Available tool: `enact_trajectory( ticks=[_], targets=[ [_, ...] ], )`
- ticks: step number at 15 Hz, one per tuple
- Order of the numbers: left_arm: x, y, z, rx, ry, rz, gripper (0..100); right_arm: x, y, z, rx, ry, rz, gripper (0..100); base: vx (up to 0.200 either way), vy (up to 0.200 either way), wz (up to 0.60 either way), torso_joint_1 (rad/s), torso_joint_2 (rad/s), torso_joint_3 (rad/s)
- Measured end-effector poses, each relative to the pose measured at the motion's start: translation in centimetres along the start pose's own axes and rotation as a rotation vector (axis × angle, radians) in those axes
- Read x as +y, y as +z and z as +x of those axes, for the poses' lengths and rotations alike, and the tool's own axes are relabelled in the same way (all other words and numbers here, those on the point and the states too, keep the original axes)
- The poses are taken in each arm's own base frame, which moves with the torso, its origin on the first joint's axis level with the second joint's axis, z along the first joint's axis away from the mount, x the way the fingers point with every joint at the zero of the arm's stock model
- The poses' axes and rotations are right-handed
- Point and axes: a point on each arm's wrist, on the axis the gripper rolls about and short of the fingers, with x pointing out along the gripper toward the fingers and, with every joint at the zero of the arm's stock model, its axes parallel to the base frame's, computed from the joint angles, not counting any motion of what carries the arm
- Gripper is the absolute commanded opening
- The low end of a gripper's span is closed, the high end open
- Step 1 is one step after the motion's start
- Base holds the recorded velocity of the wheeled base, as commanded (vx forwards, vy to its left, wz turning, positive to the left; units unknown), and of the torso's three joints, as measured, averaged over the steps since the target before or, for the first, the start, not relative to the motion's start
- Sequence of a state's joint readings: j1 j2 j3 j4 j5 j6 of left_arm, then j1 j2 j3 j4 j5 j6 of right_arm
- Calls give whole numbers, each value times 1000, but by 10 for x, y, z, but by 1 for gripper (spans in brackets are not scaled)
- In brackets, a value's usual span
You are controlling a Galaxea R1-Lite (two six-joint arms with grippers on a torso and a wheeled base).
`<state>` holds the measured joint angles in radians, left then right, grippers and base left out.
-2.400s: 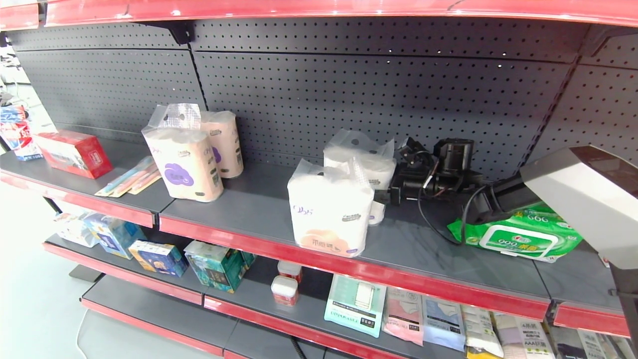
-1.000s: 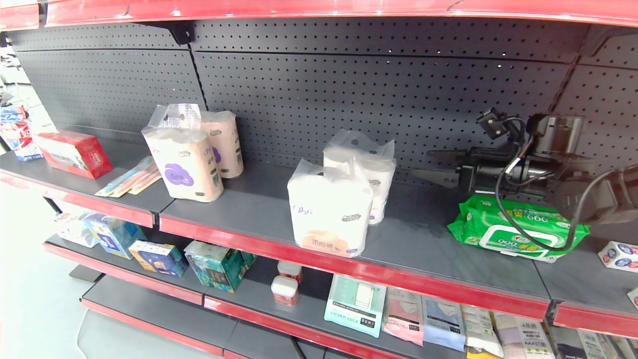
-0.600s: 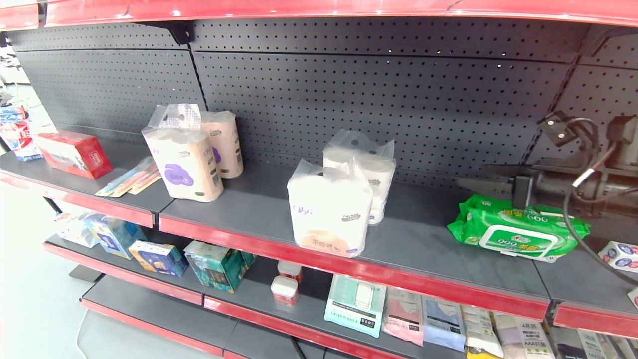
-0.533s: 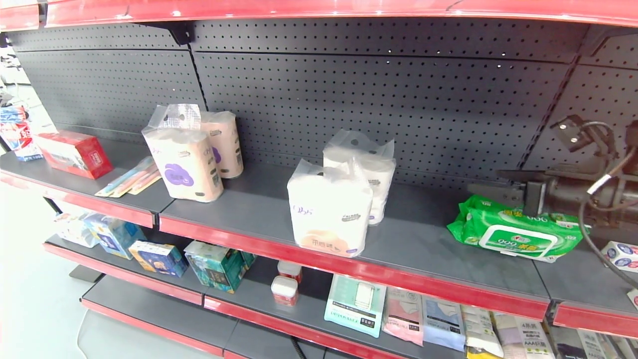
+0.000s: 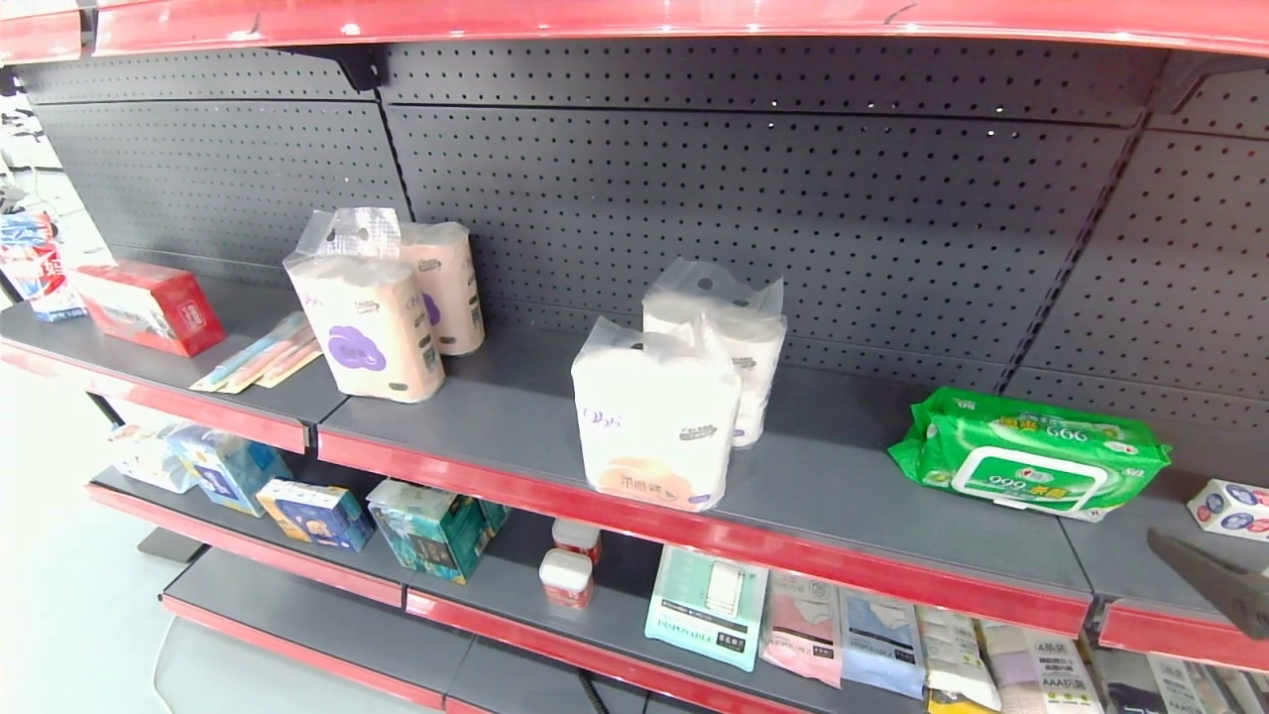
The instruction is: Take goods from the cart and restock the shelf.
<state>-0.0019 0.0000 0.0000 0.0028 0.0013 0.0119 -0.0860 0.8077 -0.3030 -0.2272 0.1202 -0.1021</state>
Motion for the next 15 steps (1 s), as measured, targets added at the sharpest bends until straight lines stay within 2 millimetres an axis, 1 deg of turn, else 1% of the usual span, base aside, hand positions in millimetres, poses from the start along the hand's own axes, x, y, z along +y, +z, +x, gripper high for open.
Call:
enact_trajectory(
  ticks=[2, 4, 7, 10, 11, 13, 15],
  targets=[
    [0, 0, 0, 0, 1, 0, 100, 4, -23, -22, -51, -30, 6, 100, 0, 0, 0, 0, 0, 0],
    [0, 0, 0, 0, 1, 0, 100, 8, -42, -37, -107, -38, 0, 100, 0, 0, 0, 0, 0, 0],
    [0, 0, 0, 0, 0, 0, 100, 13, -70, -52, -178, -44, -13, 100, 0, 0, 0, 0, 0, 0],
    [0, 0, 0, 0, 0, 0, 100, 18, -99, -63, -185, -46, -10, 100, 0, 0, 0, 0, 0, 0],
    [0, 0, 0, 0, 1, 0, 100, 18, -105, -64, -175, -49, -3, 100, 0, 0, 0, 0, 0, 0],
    [0, 0, 0, 0, 1, 0, 100, 19, -110, -65, -184, -58, 16, 100, 0, 0, 0, 0, 0, 0],
    [0, 0, 0, 0, 0, 3, 100, 19, -114, -66, -164, -90, 81, 100, 0, 0, 0, 0, 0, 0]
  ],
)
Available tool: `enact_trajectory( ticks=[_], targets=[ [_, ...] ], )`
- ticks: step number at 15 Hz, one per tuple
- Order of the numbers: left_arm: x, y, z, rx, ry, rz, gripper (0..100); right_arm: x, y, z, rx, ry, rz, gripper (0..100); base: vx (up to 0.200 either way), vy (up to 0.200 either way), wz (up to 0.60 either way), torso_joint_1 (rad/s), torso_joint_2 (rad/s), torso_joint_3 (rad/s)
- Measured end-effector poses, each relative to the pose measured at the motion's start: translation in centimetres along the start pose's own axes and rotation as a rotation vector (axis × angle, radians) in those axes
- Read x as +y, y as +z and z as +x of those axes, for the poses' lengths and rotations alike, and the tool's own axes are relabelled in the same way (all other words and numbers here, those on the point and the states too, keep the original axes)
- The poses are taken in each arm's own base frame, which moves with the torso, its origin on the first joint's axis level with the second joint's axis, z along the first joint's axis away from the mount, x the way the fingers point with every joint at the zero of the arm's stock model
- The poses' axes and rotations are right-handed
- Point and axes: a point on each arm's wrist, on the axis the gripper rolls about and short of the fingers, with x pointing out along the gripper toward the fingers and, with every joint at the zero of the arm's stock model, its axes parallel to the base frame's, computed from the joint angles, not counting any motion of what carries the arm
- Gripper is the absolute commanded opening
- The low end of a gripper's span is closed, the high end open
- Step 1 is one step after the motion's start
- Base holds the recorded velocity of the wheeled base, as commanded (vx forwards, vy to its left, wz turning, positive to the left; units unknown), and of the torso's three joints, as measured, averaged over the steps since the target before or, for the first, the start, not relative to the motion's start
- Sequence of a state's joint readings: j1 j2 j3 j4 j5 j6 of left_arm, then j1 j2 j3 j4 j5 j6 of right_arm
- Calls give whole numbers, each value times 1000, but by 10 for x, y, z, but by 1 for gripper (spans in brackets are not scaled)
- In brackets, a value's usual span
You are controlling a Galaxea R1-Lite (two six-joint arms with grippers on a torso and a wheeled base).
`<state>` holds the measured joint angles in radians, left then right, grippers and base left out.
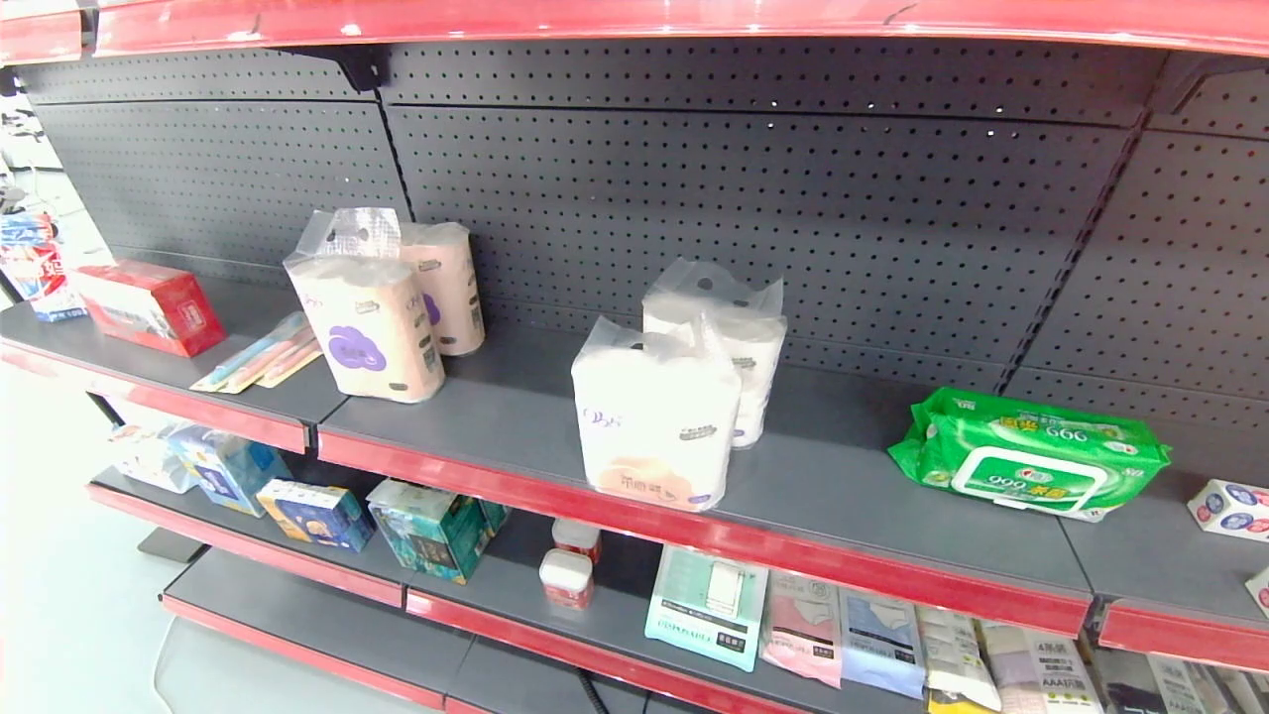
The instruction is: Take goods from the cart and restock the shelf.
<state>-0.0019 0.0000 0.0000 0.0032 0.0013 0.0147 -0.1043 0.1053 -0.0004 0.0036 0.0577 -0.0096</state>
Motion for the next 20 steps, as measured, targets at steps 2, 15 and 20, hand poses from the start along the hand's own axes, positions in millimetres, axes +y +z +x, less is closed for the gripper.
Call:
enact_trajectory(
  ticks=[2, 15, 20],
  targets=[
    [0, 0, 0, 0, -2, 2, 100, 0, 0, -1, -5, -15, 10, 100, 0, 0, 0, 0, 0, 0],
    [0, 0, 0, 0, 0, 1, 100, 0, -1, -1, -7, -17, 13, 100, 0, 0, -231, 2, 2, 1],
    [0, 0, 0, 0, 0, -1, 100, 0, -1, -1, -6, -16, 12, 100, 0, 0, -600, 3, 0, 5]
  ],
)
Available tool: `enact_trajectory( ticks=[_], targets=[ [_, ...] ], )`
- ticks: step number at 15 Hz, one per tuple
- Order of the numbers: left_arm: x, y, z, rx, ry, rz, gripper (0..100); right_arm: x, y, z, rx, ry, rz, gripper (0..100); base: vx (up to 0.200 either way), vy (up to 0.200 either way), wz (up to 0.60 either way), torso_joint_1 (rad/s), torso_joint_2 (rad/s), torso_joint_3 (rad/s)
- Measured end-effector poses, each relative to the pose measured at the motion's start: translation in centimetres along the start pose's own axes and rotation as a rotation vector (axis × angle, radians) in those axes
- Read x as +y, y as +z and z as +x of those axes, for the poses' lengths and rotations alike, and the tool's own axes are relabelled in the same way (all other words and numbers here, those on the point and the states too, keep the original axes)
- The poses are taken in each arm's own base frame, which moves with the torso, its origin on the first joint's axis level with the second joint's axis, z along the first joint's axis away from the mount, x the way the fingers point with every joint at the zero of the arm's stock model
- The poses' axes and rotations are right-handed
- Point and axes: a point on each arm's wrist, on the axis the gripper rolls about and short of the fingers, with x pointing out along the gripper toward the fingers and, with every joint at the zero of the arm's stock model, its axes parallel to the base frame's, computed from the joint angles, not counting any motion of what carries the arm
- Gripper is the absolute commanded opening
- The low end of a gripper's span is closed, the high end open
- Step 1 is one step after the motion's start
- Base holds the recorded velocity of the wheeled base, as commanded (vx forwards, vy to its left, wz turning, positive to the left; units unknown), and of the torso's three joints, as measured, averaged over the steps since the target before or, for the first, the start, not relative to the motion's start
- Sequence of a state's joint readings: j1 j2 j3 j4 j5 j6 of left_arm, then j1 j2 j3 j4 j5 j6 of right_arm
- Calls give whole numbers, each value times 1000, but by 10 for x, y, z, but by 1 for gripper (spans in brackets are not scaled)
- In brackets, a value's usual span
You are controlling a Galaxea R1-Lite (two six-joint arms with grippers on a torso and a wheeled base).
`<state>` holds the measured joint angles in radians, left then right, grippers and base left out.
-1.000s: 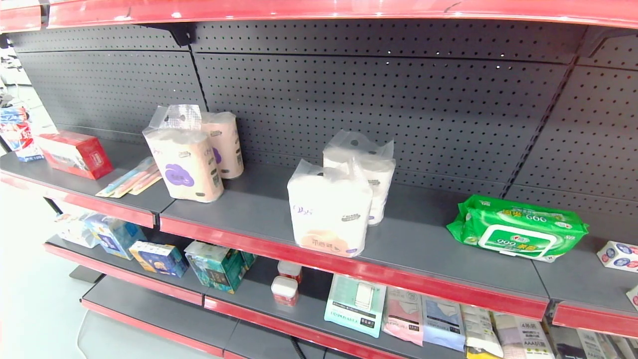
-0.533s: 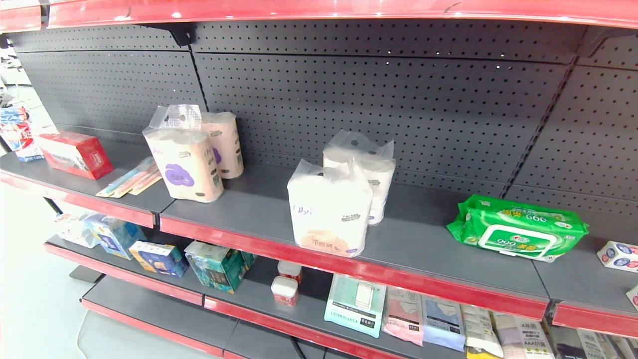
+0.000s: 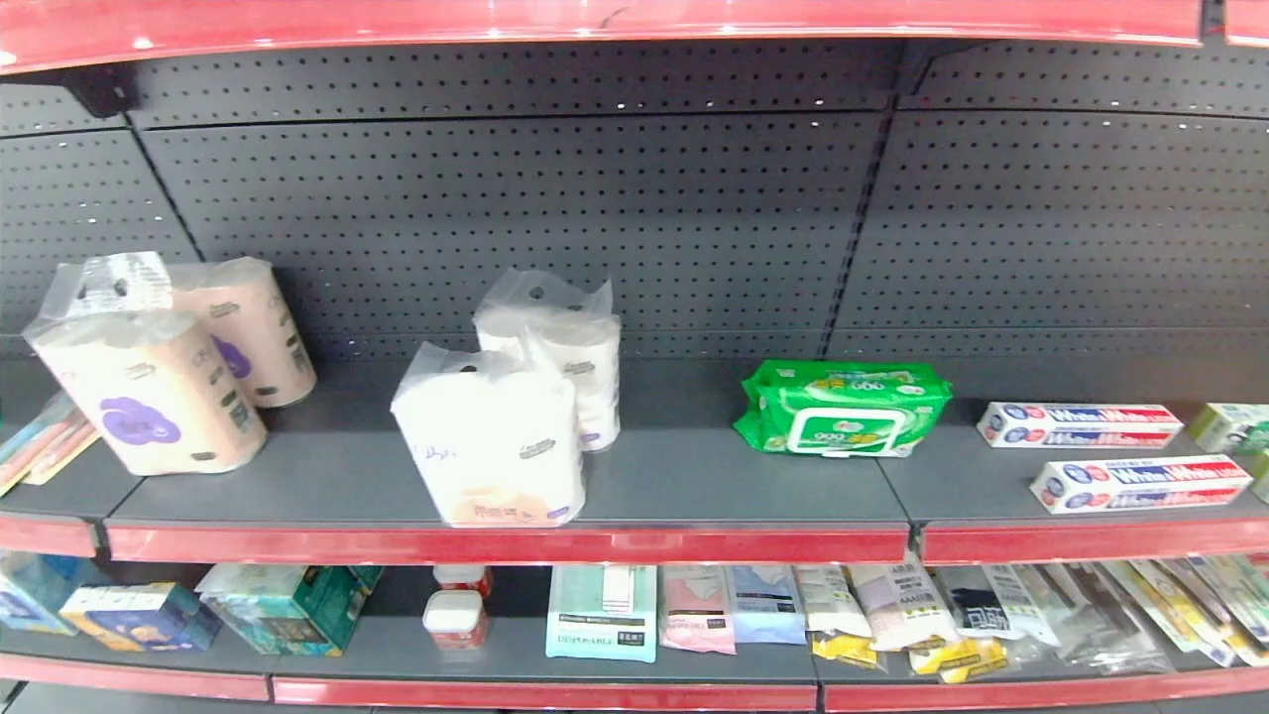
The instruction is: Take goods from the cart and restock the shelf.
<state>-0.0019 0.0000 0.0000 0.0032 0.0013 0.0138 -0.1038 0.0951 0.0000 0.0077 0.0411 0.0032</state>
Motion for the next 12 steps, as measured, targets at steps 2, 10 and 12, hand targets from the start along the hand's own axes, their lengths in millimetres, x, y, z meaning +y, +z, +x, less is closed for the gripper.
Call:
enact_trajectory(
  ticks=[2, 10, 12],
  targets=[
    [0, 0, 0, -1, 0, 0, 100, 0, 0, 0, 0, 0, -1, 100, 0, 0, 0, 0, 0, 0],
    [1, 14, -3, -39, 10, -37, 100, 0, 0, 0, 1, 0, 0, 100, 0, 0, 0, 0, 0, 0],
    [1, 52, -7, -100, 4, -100, 100, 0, 0, 0, 2, 0, 1, 100, 0, 0, 0, 0, 0, 0]
  ],
)
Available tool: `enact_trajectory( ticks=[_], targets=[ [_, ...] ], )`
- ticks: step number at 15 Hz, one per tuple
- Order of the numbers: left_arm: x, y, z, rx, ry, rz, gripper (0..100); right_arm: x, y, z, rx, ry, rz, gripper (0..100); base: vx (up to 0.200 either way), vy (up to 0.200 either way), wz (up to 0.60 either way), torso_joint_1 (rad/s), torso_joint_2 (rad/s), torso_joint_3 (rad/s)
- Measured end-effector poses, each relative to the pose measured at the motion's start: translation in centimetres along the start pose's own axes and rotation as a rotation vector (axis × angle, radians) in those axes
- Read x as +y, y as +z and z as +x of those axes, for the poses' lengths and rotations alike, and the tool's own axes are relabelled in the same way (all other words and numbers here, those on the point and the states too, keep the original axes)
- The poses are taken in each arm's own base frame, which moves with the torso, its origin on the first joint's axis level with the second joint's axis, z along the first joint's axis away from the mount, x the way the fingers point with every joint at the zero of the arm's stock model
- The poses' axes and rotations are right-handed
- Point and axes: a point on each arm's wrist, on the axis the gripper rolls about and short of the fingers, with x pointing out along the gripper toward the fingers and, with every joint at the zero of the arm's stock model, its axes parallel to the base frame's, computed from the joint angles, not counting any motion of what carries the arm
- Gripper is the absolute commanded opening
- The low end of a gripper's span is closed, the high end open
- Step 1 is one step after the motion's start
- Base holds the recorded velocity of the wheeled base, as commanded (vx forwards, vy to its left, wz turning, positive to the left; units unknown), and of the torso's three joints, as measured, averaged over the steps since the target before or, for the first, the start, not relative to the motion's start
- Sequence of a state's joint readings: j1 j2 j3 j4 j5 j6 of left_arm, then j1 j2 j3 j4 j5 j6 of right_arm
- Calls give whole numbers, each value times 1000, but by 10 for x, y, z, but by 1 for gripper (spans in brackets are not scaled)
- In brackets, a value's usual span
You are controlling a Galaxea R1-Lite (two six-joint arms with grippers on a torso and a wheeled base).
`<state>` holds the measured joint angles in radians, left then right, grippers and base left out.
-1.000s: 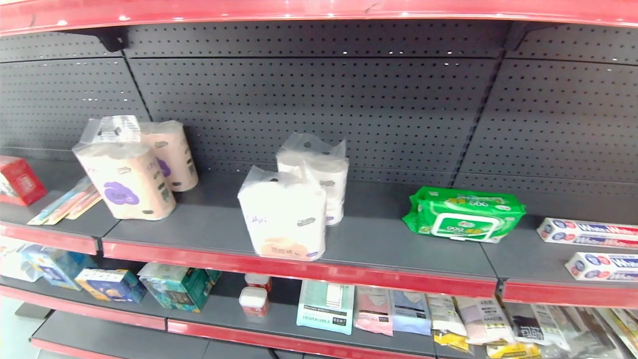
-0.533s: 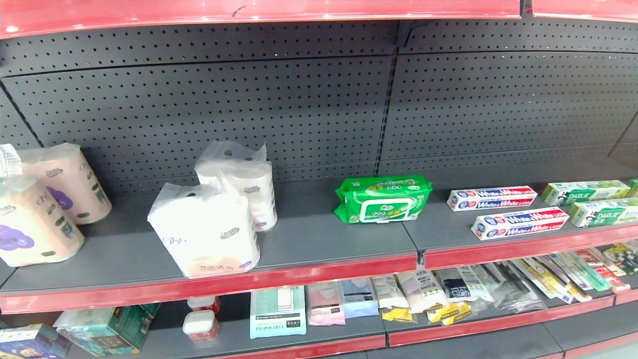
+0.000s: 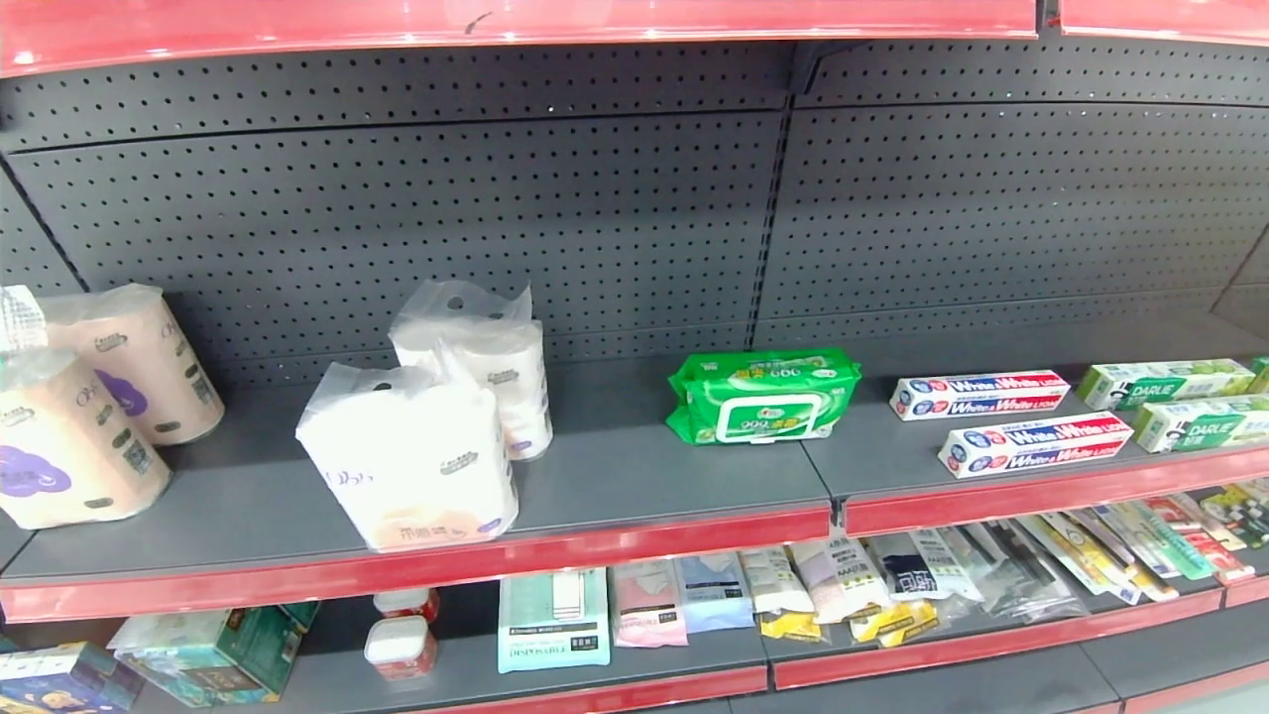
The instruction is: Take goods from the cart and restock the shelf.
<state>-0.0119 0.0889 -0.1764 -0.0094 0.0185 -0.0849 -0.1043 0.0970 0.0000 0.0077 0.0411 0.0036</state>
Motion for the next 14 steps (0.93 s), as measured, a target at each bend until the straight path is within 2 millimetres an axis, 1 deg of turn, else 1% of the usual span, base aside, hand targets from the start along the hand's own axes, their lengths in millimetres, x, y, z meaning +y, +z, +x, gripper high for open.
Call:
enact_trajectory(
  ticks=[1, 2, 3, 4, 5, 7, 9, 11, 14],
  targets=[
    [-2, 25, 4, -16, 5, -20, 100, 0, 0, 0, 0, 0, 1, 100, 0, 0, 0, 0, 0, 0],
    [-4, 49, 14, -7, 31, -24, 100, 0, 0, 0, 1, 0, 0, 100, 0, 0, 0, 0, 0, 0],
    [-6, 71, 30, 19, 83, -19, 100, 0, 0, 0, 0, 0, 0, 100, 0, 0, 0, 0, 0, 0],
    [-6, 87, 48, 51, 142, -11, 100, 0, 0, 0, 1, 0, 0, 100, 0, 0, 0, 0, 0, 0],
    [-3, 95, 70, 109, 228, -2, 100, 0, 0, 0, 1, 0, 1, 100, 0, 0, 0, 0, 0, 0],
    [11, 98, 108, 225, 392, 2, 100, 0, 0, 0, 1, 0, 1, 100, 0, 0, 0, 0, 0, 0],
    [30, 88, 139, 339, 503, -8, 100, 0, 0, 0, 1, 0, 0, 100, 0, 0, 0, 0, 0, 0],
    [45, 75, 160, 436, 548, -16, 100, 0, 0, 0, 1, 0, 0, 100, 0, 0, 0, 0, 0, 0],
    [61, 46, 184, 593, 567, -20, 100, 0, 0, 0, 1, 0, 0, 100, 0, 0, 0, 0, 0, 0]
  ],
)
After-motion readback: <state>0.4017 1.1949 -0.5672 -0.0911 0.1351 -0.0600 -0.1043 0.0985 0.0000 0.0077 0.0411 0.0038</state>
